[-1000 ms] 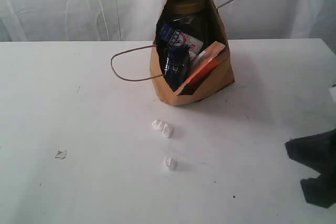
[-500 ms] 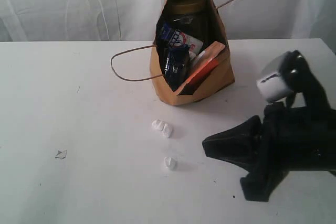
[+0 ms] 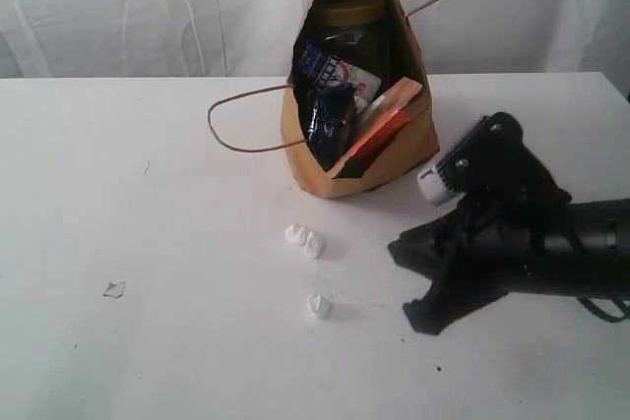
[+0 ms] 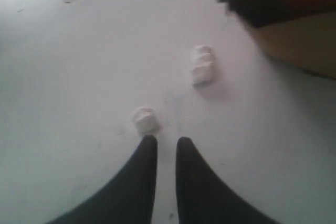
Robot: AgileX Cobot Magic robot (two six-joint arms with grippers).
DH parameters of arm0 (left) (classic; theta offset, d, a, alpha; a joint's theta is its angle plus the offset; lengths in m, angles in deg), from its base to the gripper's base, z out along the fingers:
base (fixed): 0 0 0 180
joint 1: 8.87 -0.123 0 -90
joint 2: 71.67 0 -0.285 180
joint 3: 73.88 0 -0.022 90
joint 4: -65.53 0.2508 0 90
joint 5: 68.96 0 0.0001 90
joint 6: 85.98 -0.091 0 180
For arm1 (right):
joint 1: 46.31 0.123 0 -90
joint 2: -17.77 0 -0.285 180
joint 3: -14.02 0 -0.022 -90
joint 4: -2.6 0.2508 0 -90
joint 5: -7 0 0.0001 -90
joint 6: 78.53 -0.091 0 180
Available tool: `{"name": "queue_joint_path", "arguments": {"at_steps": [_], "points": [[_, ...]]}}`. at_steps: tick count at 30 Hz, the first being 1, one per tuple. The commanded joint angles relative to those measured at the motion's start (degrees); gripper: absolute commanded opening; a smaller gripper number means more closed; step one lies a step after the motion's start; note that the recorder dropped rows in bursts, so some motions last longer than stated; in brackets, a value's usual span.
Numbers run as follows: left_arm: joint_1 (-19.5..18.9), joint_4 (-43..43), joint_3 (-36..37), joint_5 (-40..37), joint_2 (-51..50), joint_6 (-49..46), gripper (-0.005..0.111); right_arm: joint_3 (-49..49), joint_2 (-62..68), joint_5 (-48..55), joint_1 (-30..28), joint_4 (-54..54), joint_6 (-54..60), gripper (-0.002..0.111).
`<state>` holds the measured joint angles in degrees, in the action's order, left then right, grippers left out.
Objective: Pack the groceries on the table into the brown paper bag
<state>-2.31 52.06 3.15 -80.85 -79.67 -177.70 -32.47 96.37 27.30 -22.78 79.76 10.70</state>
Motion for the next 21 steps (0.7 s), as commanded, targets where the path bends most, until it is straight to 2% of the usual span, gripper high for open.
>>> {"name": "queue_joint_path", "arguments": {"at_steps": [1, 4, 9, 16, 21], "points": [[-0.16, -0.30, 0.19, 0.13, 0.22, 0.70, 0.000, 0.02, -4.79, -15.88, 0.15, 0.61, -13.60, 0.008], [-0.16, -0.30, 0.19, 0.13, 0.22, 0.70, 0.000, 0.02, -10.00, -26.12, 0.15, 0.61, -20.74, 0.003], [-0.16, -0.16, 0.19, 0.28, 0.22, 0.58, 0.000, 0.02, -19.19, -35.81, 0.15, 0.17, -18.29, 0.000], [-0.16, 2.05, 0.19, 0.30, 0.22, 0.48, 0.000, -0.65, -24.66, -35.01, 0.15, 0.17, -14.58, 0.000], [-0.16, 3.58, 0.19, 0.74, 0.22, 0.04, 0.000, -4.78, -24.55, -35.12, 0.15, 0.17, -14.58, 0.000]]}}
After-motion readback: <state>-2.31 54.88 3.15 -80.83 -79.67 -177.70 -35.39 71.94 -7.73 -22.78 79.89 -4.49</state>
